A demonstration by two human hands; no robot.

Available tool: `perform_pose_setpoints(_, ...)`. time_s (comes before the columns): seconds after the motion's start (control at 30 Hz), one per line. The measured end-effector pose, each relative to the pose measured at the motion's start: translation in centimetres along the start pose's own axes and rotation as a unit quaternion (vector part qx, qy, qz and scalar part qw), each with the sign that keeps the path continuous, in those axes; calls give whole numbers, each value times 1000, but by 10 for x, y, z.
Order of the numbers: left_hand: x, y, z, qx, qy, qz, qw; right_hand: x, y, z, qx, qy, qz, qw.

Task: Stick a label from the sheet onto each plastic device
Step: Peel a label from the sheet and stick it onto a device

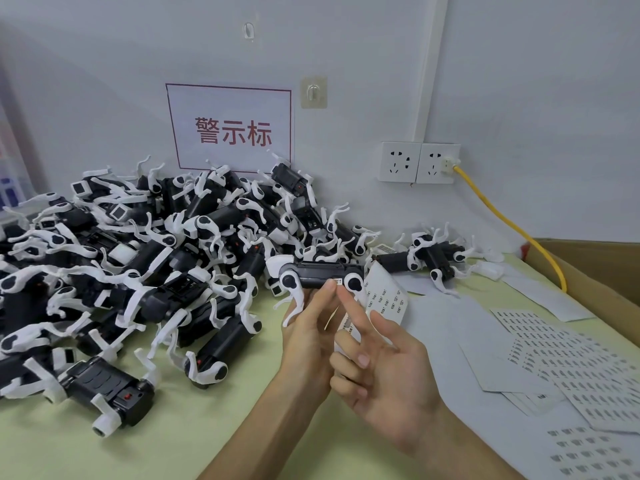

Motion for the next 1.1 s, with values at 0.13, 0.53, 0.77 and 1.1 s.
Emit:
perform_pose_setpoints(0.13, -3, -2, 1, 12, 1, 16, 1000, -1, 0, 0, -2, -11, 2, 1000)
perform_pose_setpoints(0.53, -9, -11, 0, 62, -43, 23, 997, -2, -1, 0, 2, -8, 1, 1000)
perform_pose_setpoints(0.77, -17, -17, 0, 96, -81, 21, 992, -3, -2, 0, 4, -6, 15, 1000)
perform_pose_setpoints(1.1, -26, -28, 4, 141, -101, 1, 985, -6, 1, -2, -6, -26, 10, 1000)
Point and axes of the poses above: each hand's wrist, its own z-axis towards the middle knuckle, its own x-axis out of the palm, y = z × x, the point moved 10 cm from there along z, towards the middle knuckle, and after that the axes turned 2 degrees about -x, right-handed, at the moved point
